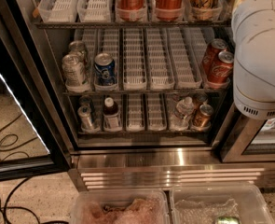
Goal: Pick redbull can from top shelf of fridge
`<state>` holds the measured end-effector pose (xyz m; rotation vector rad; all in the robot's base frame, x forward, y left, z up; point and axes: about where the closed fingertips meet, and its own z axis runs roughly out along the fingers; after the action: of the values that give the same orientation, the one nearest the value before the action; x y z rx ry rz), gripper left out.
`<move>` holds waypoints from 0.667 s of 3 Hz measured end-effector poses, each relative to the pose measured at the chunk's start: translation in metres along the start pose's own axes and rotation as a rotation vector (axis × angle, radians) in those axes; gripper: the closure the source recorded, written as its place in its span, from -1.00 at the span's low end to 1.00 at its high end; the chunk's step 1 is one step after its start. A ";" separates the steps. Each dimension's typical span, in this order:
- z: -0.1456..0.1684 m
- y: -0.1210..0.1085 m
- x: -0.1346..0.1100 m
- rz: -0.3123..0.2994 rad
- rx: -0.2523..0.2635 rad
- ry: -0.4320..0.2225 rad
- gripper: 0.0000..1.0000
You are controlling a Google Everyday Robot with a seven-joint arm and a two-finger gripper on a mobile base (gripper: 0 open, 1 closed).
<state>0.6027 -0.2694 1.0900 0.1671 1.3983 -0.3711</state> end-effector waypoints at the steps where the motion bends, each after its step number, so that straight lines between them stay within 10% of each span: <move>1: -0.002 0.002 -0.005 -0.006 -0.025 -0.015 1.00; 2: -0.024 0.005 -0.003 -0.032 -0.087 -0.011 1.00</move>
Offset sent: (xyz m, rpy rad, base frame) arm -0.0468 0.0224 -0.0242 -0.0845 0.0706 0.1632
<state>0.5816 -0.2557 1.0885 0.0715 1.4052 -0.3361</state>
